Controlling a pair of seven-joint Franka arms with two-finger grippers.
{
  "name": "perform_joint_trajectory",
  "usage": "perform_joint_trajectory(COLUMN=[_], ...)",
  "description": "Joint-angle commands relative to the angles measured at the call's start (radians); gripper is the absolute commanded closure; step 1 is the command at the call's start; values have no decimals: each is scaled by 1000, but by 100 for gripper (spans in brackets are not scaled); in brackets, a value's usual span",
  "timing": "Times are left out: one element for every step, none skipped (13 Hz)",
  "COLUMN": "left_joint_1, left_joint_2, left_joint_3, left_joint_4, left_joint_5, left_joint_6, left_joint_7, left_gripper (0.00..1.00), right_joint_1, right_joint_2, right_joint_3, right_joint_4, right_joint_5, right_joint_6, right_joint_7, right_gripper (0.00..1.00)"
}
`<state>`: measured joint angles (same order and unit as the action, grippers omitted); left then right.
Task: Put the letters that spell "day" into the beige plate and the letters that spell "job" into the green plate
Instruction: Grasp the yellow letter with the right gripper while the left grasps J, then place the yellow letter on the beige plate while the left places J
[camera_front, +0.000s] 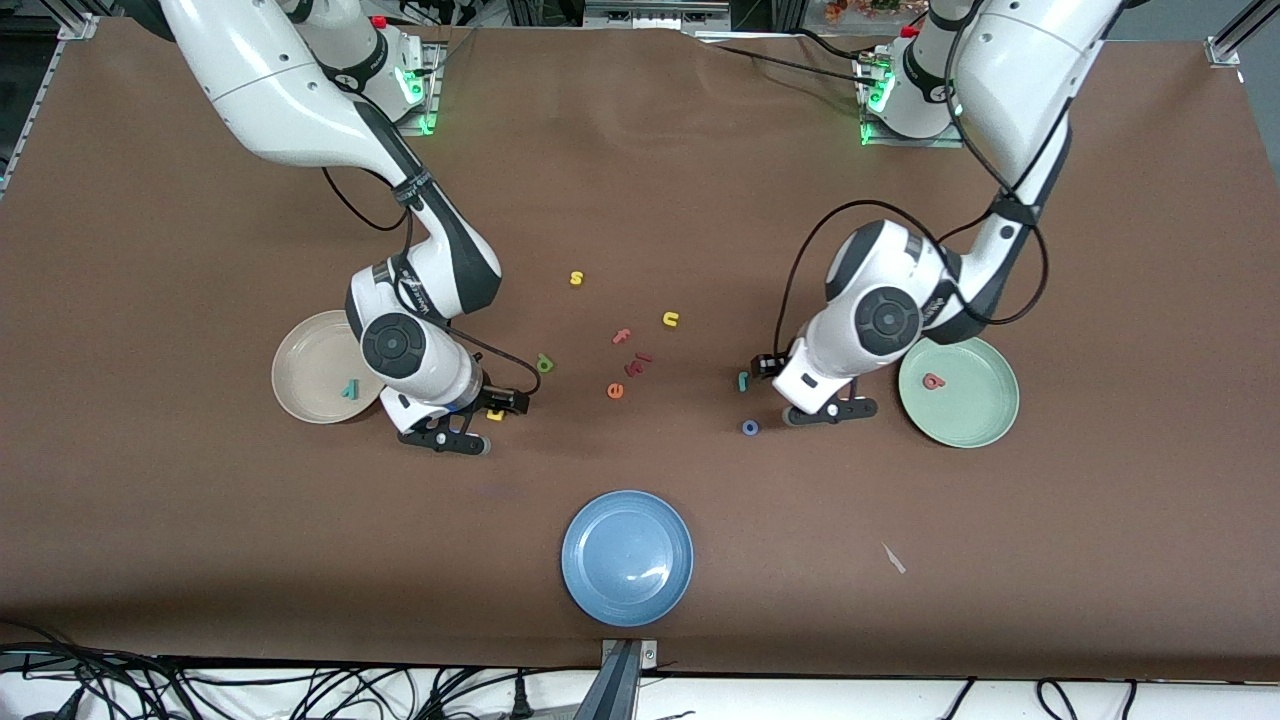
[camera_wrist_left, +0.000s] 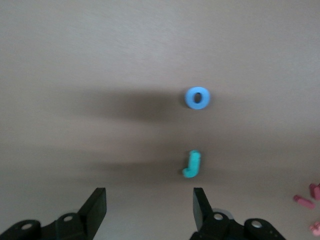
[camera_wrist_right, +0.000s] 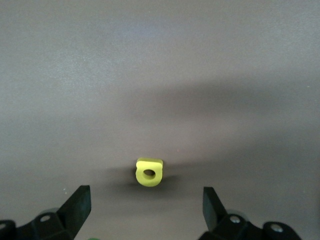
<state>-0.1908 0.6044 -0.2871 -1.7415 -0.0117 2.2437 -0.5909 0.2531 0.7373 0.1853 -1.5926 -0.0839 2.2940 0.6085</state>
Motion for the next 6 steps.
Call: perform_joint_trajectory(left_joint_1=[-42, -50, -73, -91, -97, -99], left_joint_2=[55, 73, 84, 98, 109, 112], left_joint_3=[6, 6, 9, 16, 22, 23], left_joint_4=[2, 5, 5, 8, 10, 10], left_joint_5=[24, 25, 25, 25, 25, 27], left_joint_6=[105, 131, 155, 171, 181, 183], left_joint_7=[-70, -91, -98, -107, -109, -109], left_gripper=[25, 30, 32, 32, 32, 33], right_joint_1=[3, 3, 3, 3, 2, 0], right_joint_2=[39, 48, 48, 51, 54, 60], right_joint_3=[0, 0, 0, -1, -3, -3], right_joint_4=[45, 57, 59, 59, 60, 62], right_joint_5=[-13, -13, -11, -13, -11, -13], right_joint_6=[-21, -21, -21, -21, -21, -18], right_joint_7=[-3, -1, -1, -1, -4, -6], right_gripper=[5, 9, 12, 13, 16, 17])
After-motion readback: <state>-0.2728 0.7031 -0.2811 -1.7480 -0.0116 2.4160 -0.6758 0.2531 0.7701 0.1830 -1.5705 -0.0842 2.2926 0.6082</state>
